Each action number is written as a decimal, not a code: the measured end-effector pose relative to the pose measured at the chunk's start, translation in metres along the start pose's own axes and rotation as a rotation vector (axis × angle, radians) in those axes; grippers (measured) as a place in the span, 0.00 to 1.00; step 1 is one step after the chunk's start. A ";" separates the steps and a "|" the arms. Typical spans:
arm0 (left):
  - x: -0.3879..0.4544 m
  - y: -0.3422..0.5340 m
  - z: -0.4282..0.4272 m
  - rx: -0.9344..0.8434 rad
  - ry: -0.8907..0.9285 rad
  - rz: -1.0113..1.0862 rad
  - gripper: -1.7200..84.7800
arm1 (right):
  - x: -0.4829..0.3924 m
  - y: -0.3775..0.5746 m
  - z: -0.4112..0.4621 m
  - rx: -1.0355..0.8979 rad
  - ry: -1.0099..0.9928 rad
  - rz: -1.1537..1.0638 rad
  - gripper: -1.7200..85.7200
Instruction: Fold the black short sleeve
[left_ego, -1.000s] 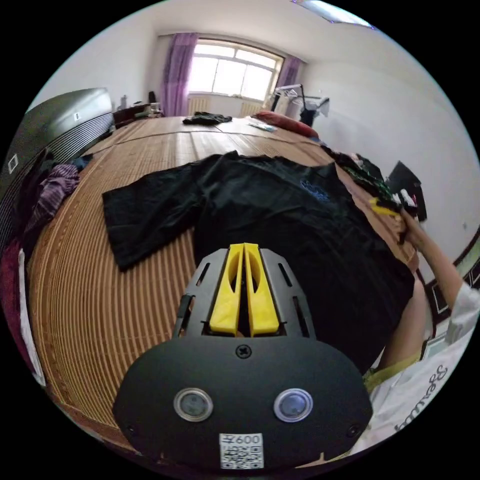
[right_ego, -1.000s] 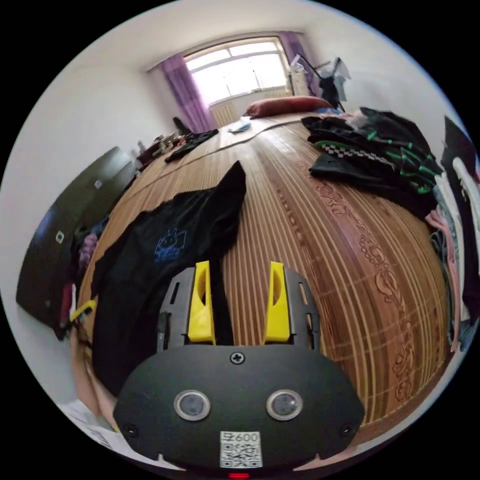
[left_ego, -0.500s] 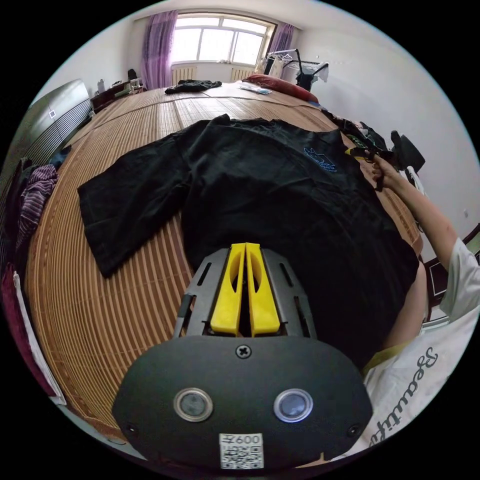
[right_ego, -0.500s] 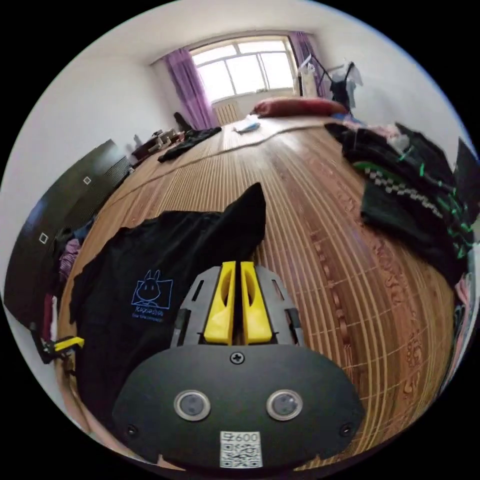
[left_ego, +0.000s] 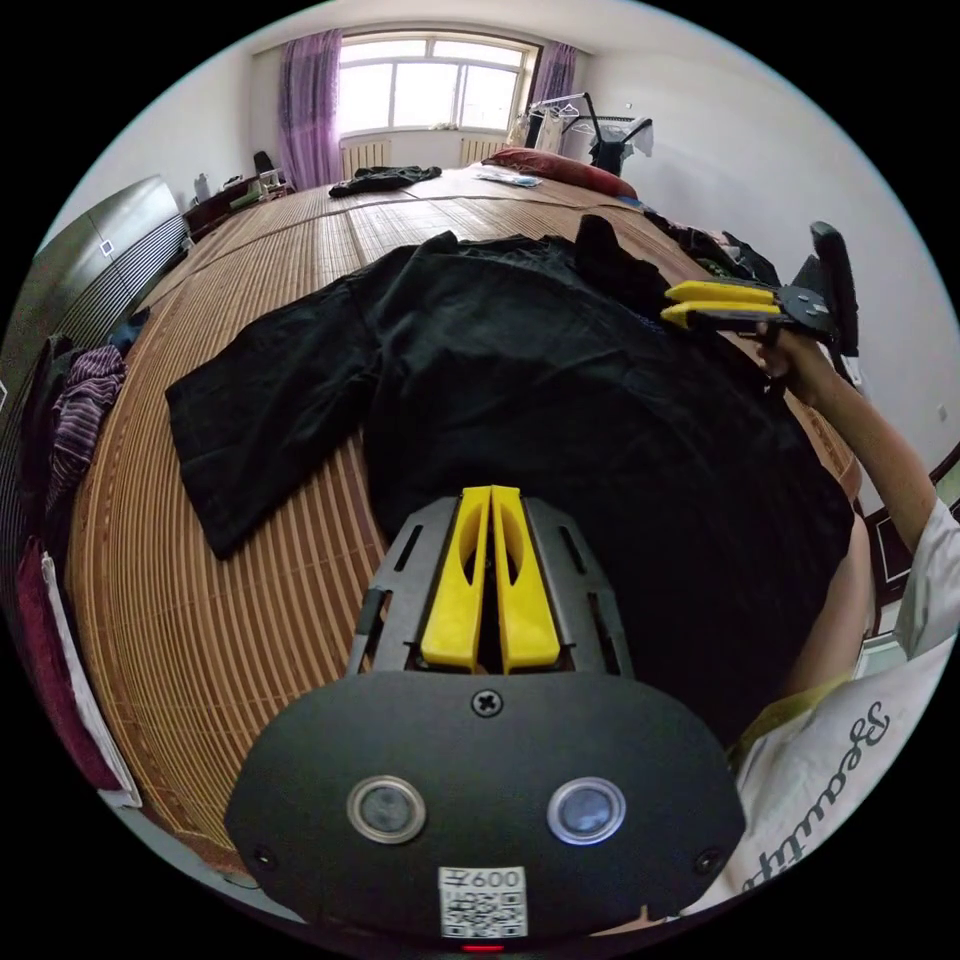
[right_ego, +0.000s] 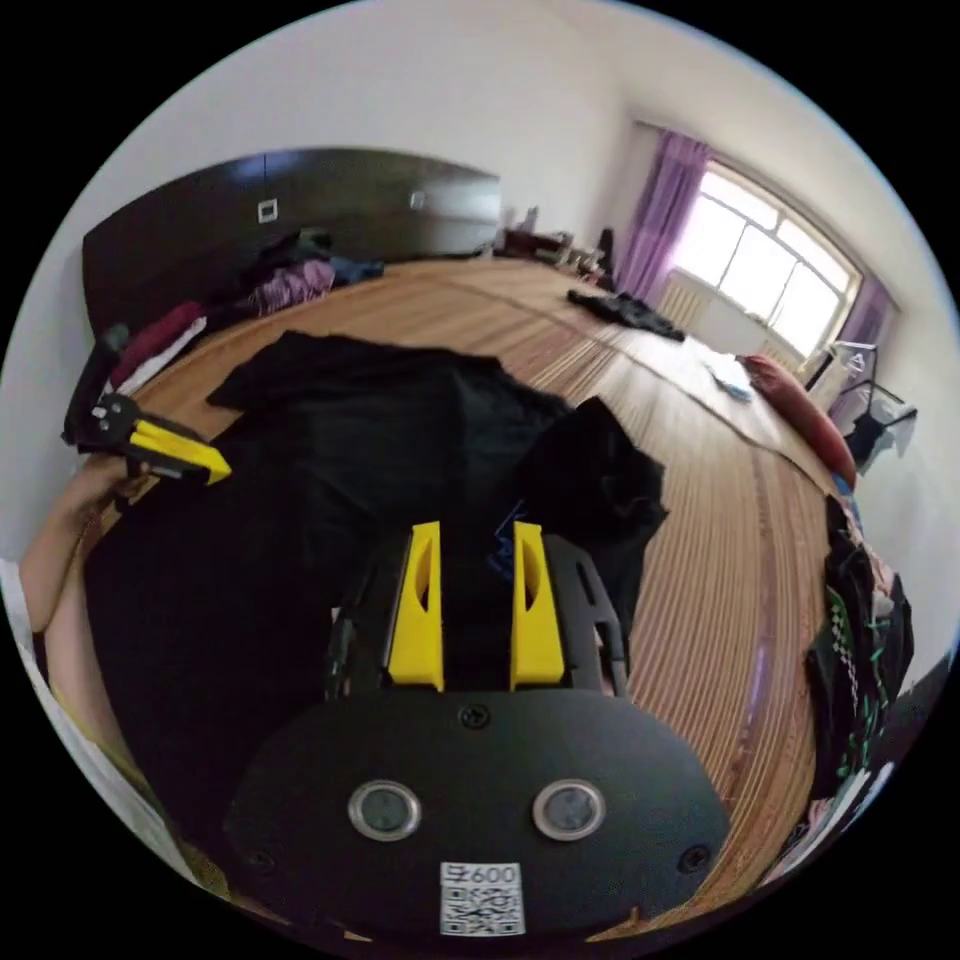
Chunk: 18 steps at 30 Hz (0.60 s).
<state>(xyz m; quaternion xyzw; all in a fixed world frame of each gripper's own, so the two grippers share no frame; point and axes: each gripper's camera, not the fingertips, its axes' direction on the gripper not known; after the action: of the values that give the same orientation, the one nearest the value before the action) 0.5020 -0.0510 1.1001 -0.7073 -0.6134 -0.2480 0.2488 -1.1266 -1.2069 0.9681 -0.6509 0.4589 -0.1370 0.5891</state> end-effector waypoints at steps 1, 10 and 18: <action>-0.004 -0.002 0.000 0.000 0.008 -0.004 0.03 | 0.012 0.001 -0.010 0.046 0.049 0.038 0.13; -0.048 -0.014 0.003 -0.003 0.115 -0.053 0.03 | 0.130 -0.030 0.082 -0.175 0.148 0.331 0.14; -0.075 -0.024 0.013 -0.006 0.156 -0.063 0.03 | 0.186 -0.014 0.041 0.048 0.115 0.606 0.01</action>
<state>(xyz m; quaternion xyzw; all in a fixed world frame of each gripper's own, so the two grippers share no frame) 0.4694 -0.0957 1.0424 -0.6669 -0.6134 -0.3118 0.2858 -0.9902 -1.3235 0.9025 -0.4614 0.6613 -0.0027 0.5915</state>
